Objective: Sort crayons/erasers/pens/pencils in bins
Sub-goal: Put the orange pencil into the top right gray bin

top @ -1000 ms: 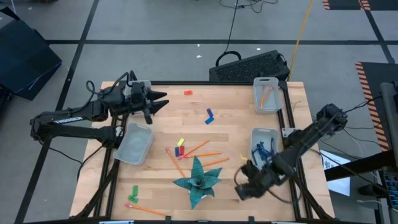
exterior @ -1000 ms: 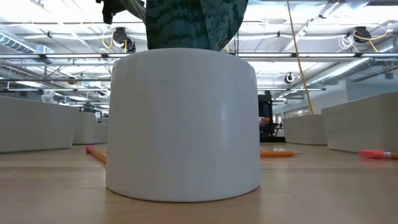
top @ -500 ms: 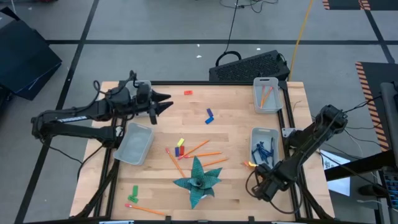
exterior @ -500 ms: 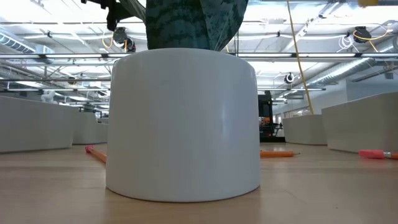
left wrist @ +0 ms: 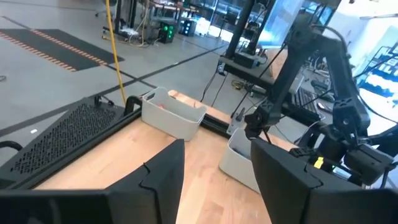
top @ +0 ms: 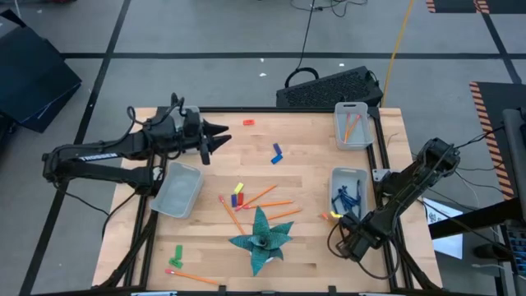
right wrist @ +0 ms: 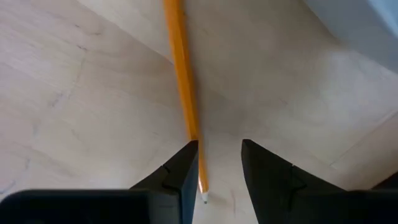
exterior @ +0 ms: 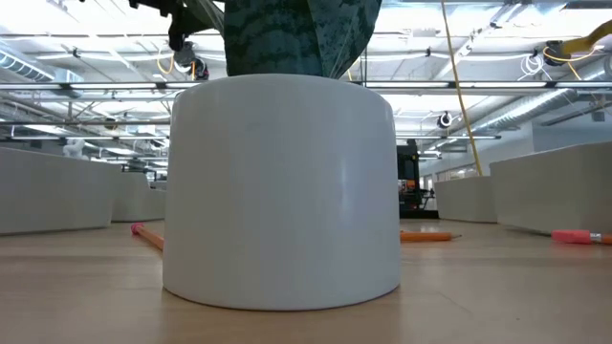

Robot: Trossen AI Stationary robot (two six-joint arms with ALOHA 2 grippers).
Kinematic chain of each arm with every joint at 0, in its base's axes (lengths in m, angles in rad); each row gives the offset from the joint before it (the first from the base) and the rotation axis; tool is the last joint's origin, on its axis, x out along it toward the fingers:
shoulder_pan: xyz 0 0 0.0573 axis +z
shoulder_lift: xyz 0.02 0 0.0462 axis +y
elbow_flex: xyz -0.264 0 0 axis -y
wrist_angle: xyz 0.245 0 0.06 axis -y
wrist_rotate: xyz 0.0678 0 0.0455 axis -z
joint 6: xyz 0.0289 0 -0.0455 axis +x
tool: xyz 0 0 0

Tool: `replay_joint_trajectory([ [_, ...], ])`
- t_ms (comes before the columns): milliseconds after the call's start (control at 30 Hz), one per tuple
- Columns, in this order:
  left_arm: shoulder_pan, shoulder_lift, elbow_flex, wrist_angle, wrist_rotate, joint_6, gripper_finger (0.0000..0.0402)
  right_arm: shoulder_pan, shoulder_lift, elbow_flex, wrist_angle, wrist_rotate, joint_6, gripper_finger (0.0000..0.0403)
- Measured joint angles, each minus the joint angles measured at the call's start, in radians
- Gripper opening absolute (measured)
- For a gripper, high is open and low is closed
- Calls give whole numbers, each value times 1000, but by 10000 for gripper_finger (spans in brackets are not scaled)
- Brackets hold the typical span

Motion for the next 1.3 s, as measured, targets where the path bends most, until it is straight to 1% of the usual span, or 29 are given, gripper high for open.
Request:
replay_joint_trajectory([
  [167, 0, -1, 1, 7, 0, 8, 186, 0, 5, 31, 4, -20, 20, 114],
  [267, 0, -3, 1, 9, 0, 26, 186, -2, 4, 96, -54, -28, 20, 114],
  [400, 0, -2, 1, 9, 0, 56, 186, -2, 4, 184, -179, -24, 21, 114],
  [500, 0, -2, 1, 9, 0, 72, 186, 13, 15, 230, -196, -6, 42, 114],
  [600, 0, -2, 1, 9, 0, 79, 186, 56, 49, 234, -189, 12, 69, 114],
  [700, 0, -2, 1, 8, 1, 75, 186, 102, 113, 234, -175, 17, 73, 114],
  [800, -1, -2, 1, 9, 22, 74, 186, 134, 180, 234, -176, 42, 37, 114],
  [900, -1, -2, 1, 9, 24, 60, 186, 137, 230, 235, -174, 61, -17, 114],
  [1100, -1, -2, 1, 22, 24, 33, 186, 114, 234, 236, -180, 71, -49, 114],
  [1167, -1, -2, 1, 23, 24, 32, 186, 109, 229, 232, -177, 94, -80, 114],
  [1300, -1, -2, 1, 25, 24, 32, 186, 86, 221, 197, -118, 78, -138, 108],
])
